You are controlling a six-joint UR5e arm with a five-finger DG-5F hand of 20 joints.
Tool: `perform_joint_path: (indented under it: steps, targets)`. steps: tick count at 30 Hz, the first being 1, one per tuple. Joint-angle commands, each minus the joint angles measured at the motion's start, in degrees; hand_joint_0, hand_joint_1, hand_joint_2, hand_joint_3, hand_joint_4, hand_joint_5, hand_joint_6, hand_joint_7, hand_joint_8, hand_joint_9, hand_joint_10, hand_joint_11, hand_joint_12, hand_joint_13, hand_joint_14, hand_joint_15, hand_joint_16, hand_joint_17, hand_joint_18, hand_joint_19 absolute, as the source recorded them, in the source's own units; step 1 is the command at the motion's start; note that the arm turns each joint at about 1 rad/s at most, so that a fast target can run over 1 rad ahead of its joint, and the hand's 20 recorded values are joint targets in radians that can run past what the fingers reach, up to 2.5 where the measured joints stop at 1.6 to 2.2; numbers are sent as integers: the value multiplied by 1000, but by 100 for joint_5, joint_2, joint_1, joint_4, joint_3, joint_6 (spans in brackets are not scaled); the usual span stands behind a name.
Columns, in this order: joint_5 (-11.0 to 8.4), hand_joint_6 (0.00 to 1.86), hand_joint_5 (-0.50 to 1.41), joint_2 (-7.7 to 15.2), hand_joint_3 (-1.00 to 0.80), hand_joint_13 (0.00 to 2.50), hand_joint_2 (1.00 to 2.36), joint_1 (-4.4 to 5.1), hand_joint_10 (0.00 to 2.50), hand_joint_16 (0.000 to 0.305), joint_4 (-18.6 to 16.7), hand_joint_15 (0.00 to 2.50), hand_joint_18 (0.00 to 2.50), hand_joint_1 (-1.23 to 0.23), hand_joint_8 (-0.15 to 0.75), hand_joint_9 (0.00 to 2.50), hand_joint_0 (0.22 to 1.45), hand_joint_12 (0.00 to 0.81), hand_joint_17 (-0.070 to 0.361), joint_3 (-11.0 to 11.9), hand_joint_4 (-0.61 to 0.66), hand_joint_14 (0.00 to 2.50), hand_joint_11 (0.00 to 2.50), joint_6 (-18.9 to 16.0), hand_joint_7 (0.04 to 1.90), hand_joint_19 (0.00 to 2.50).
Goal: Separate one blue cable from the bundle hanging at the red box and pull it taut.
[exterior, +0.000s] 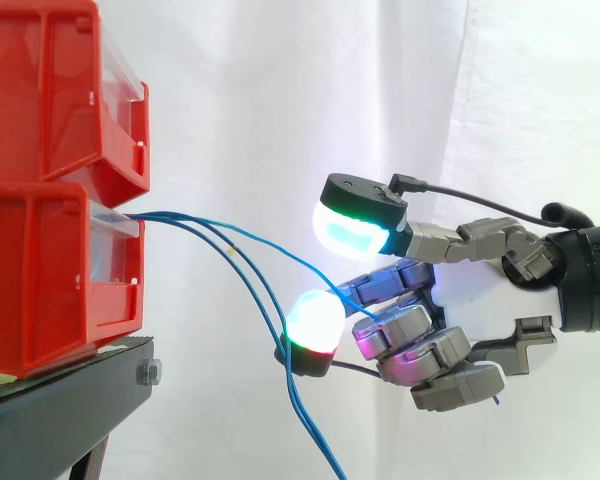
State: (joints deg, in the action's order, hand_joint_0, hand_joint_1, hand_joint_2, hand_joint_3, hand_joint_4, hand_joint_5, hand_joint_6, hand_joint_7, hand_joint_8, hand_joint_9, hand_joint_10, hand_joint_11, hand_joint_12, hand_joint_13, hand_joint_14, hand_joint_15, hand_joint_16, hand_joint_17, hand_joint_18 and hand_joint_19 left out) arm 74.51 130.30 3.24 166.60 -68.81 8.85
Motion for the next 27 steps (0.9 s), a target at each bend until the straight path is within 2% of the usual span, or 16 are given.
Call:
perform_joint_path:
  steps: [1, 7, 9, 11, 12, 13, 20, 27]
  targets:
    - [-7, 548, -221, 4, -500, 748, 1000, -7, 2500, 47, 4, 2018, 1365, -451, 352, 119, 475, 418, 105, -1, 210, 2500, 2438, 3, 1241, 1676]
    - [-42, 530, -220, 4, -500, 803, 1000, -33, 2500, 47, 4, 2045, 1359, -445, 350, 120, 474, 421, 106, -1, 211, 2500, 2407, -23, 1256, 1563]
    - [-156, 531, -220, 12, -500, 804, 1000, -77, 2500, 48, -40, 2045, 1356, -443, 349, 123, 474, 421, 109, -63, 215, 2500, 2434, -85, 1259, 1584]
    - [-358, 532, -220, 30, -500, 804, 1000, -95, 2500, 48, -181, 2041, 1355, -442, 345, 125, 475, 421, 108, -186, 214, 2500, 2431, -226, 1257, 1574]
    - [-701, 532, -220, 30, -500, 804, 1000, -104, 2500, 48, -427, 2039, 1354, -441, 345, 127, 474, 421, 109, -309, 215, 2500, 2416, -401, 1257, 1576]
    - [-1149, 532, -220, 30, -500, 805, 1000, -113, 2500, 48, -726, 2038, 1354, -442, 345, 129, 473, 421, 109, -353, 215, 2500, 2418, -524, 1252, 1565]
    - [-1158, 530, -220, 30, -500, 805, 1000, -121, 2500, 48, -585, 1996, 1349, -440, 346, 138, 474, 425, 108, -353, 216, 2500, 2424, -604, 1253, 1547]
    - [-1149, 530, -219, 21, -500, 803, 1000, -121, 2500, 48, -603, 1977, 1348, -438, 341, 152, 478, 423, 108, -326, 214, 2500, 2429, -630, 1257, 1559]
